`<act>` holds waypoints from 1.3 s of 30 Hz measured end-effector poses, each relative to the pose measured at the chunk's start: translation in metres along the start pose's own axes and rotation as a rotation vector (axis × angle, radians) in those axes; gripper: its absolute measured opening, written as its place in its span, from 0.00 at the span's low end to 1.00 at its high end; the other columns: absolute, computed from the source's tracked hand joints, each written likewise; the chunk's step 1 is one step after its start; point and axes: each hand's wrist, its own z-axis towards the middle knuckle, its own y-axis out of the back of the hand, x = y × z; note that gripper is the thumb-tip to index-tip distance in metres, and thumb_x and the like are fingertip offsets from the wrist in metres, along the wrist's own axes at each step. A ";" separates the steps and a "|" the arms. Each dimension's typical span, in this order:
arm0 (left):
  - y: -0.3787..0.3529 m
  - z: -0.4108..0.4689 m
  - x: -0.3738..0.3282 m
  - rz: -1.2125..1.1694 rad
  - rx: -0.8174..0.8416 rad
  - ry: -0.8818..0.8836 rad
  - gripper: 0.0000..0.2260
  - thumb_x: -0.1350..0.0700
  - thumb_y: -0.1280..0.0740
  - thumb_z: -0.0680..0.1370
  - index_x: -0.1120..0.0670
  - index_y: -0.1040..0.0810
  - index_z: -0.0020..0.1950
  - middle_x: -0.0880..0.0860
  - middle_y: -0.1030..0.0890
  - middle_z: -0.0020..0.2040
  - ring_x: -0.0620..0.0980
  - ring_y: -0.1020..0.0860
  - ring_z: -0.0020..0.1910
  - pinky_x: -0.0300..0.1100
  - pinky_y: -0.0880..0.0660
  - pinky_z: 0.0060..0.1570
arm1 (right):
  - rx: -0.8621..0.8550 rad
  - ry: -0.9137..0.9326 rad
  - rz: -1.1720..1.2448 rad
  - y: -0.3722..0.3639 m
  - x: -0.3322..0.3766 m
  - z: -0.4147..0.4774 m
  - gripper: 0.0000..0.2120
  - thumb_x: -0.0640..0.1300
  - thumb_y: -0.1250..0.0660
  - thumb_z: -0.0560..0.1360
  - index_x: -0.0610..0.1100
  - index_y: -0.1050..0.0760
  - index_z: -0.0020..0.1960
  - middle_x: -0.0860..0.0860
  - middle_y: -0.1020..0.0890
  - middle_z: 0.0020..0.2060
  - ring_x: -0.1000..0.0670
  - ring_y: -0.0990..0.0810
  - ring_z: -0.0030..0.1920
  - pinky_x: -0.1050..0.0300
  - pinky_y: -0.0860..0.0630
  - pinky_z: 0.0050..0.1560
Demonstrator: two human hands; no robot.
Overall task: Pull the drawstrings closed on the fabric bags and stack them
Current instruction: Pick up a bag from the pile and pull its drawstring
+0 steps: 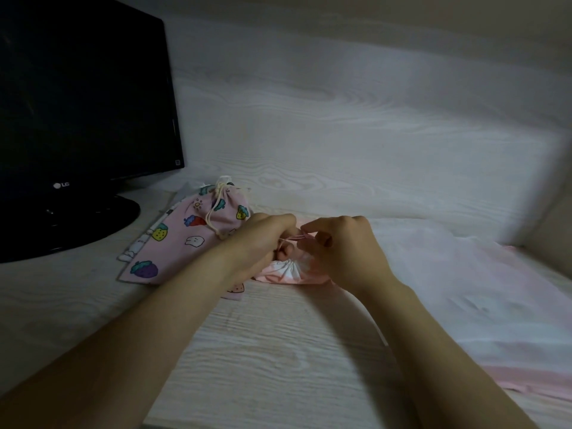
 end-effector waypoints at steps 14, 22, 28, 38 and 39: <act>0.012 0.002 0.013 0.496 -0.221 -0.292 0.11 0.66 0.19 0.71 0.51 0.15 0.41 0.53 0.13 0.39 0.52 0.14 0.39 0.50 0.16 0.47 | 0.104 -0.204 0.187 0.004 -0.001 -0.002 0.09 0.39 0.31 0.75 0.47 0.13 0.42 0.56 0.17 0.28 0.56 0.20 0.30 0.59 0.24 0.37; 0.002 0.000 0.015 0.664 -0.208 -0.495 0.11 0.64 0.28 0.76 0.49 0.10 0.50 0.42 0.12 0.44 0.40 0.15 0.45 0.42 0.18 0.51 | 0.080 -0.447 0.594 0.007 0.002 0.000 0.11 0.41 0.29 0.79 0.46 0.14 0.38 0.42 0.18 0.30 0.41 0.24 0.28 0.46 0.26 0.32; 0.000 -0.004 0.009 0.662 -0.218 -0.456 0.09 0.53 0.29 0.72 0.56 0.17 0.35 0.53 0.15 0.38 0.50 0.17 0.39 0.48 0.19 0.45 | -0.004 -0.496 0.597 0.002 0.000 0.000 0.10 0.41 0.29 0.78 0.43 0.14 0.39 0.40 0.16 0.31 0.43 0.21 0.30 0.43 0.21 0.34; 0.004 -0.004 -0.013 -0.137 -0.113 -0.185 0.19 0.52 0.33 0.84 0.70 0.20 0.55 0.59 0.12 0.53 0.54 0.14 0.57 0.56 0.22 0.68 | -0.083 -0.451 0.282 -0.004 -0.009 -0.001 0.07 0.50 0.28 0.75 0.50 0.14 0.41 0.56 0.15 0.34 0.57 0.17 0.38 0.57 0.23 0.42; 0.004 -0.007 -0.017 -0.243 -0.087 -0.186 0.15 0.53 0.34 0.85 0.67 0.22 0.53 0.60 0.12 0.52 0.55 0.14 0.57 0.54 0.22 0.68 | -0.067 -0.434 0.217 -0.004 -0.009 -0.002 0.07 0.51 0.29 0.74 0.51 0.13 0.42 0.57 0.15 0.35 0.56 0.17 0.40 0.57 0.22 0.43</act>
